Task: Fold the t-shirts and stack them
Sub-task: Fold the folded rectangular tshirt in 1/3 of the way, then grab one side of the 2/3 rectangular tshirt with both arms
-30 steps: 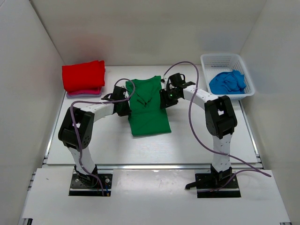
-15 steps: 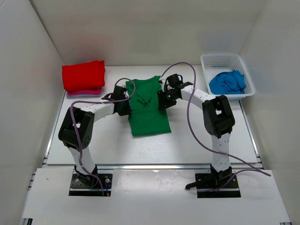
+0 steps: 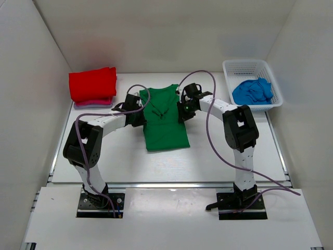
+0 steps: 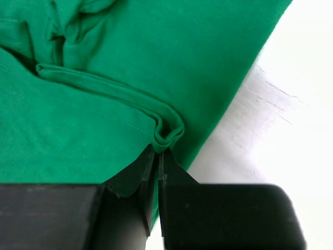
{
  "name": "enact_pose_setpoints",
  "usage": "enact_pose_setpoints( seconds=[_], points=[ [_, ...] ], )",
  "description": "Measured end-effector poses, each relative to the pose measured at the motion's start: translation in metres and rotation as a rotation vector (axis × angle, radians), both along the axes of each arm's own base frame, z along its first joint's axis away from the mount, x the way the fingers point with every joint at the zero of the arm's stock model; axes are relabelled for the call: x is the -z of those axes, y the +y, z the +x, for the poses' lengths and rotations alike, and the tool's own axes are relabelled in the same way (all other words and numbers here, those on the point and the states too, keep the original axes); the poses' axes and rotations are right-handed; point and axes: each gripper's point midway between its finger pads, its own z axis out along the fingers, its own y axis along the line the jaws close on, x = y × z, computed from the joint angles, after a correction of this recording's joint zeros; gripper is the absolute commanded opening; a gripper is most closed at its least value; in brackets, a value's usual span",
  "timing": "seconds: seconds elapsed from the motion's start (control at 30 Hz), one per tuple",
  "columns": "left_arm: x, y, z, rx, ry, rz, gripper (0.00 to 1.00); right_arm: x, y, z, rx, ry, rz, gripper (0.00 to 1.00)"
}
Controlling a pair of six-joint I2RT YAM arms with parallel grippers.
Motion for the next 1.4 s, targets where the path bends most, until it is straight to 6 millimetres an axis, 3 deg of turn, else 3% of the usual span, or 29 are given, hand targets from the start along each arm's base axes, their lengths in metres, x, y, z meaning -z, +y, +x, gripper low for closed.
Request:
enact_pose_setpoints(
  seconds=[0.23, 0.43, 0.73, 0.77, 0.83, 0.93, 1.03, 1.1, 1.2, 1.33, 1.4],
  points=[
    [-0.024, -0.005, 0.012, 0.008, -0.066, -0.026, 0.00, -0.030, -0.004, 0.007, 0.015, -0.063, 0.022, 0.00],
    [-0.028, -0.005, 0.017, 0.009, -0.084, -0.030, 0.00, -0.033, -0.014, 0.015, 0.042, -0.076, 0.022, 0.00],
    [-0.007, -0.003, 0.017, 0.005, -0.042, -0.015, 0.00, -0.030, -0.019, 0.018, 0.052, -0.073, 0.019, 0.00],
    [-0.002, -0.003, 0.017, 0.004, -0.033, -0.012, 0.07, -0.027, -0.019, 0.018, 0.052, -0.070, 0.018, 0.00],
    [0.008, -0.002, 0.016, 0.010, -0.015, 0.000, 0.46, -0.021, -0.019, 0.018, 0.052, -0.061, 0.011, 0.16],
    [0.019, -0.001, 0.019, 0.007, 0.004, 0.020, 0.59, -0.012, -0.022, 0.022, 0.065, -0.058, -0.016, 0.35],
    [0.008, 0.000, 0.031, -0.001, -0.030, 0.032, 0.63, -0.009, -0.029, 0.029, 0.080, -0.079, -0.061, 0.65],
    [0.000, 0.005, 0.031, -0.004, -0.044, 0.048, 0.64, -0.012, -0.034, 0.031, 0.093, -0.100, -0.085, 0.68],
    [-0.017, 0.014, 0.015, -0.001, -0.064, 0.054, 0.64, -0.020, -0.047, 0.017, 0.115, -0.124, -0.109, 0.65],
    [-0.043, 0.015, -0.032, 0.023, -0.102, 0.018, 0.63, -0.038, -0.062, -0.026, 0.141, -0.132, -0.104, 0.49],
    [-0.047, 0.005, -0.058, 0.057, -0.113, -0.009, 0.62, -0.044, -0.062, -0.042, 0.148, -0.143, -0.089, 0.47]
  ],
)
